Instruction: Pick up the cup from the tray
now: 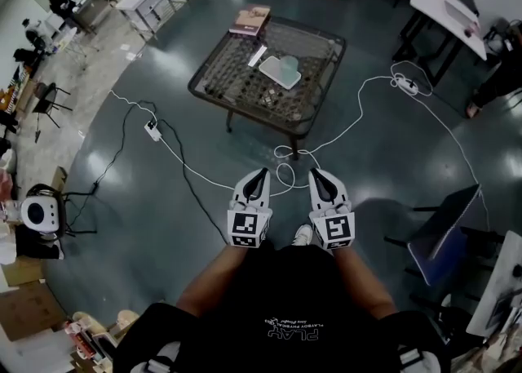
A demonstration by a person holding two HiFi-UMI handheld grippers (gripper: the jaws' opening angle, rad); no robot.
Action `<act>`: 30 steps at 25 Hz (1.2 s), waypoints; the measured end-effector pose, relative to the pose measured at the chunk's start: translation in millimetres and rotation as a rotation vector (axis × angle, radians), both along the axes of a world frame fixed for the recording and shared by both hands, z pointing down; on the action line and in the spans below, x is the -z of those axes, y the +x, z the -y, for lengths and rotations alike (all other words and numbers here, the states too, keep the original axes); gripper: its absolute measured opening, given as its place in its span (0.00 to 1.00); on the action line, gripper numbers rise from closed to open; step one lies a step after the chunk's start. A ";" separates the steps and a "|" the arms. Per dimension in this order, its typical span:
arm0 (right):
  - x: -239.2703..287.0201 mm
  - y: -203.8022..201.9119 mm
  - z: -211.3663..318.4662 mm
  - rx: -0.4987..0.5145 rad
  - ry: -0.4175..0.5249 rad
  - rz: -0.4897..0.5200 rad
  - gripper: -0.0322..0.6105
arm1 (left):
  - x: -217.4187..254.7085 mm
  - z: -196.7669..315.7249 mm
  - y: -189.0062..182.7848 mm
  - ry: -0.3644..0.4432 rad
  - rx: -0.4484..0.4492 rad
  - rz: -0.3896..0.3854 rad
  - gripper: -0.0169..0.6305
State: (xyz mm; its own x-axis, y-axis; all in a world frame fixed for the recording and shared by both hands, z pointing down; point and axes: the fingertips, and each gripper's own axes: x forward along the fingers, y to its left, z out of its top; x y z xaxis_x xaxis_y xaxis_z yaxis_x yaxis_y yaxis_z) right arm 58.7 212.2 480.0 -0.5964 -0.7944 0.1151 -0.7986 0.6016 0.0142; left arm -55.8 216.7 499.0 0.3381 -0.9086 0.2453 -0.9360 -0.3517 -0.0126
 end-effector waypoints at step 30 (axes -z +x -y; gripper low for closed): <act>-26.8 -30.5 144.7 -0.075 -0.079 -0.025 0.07 | -15.8 154.2 -16.8 -0.029 -0.117 -0.018 0.04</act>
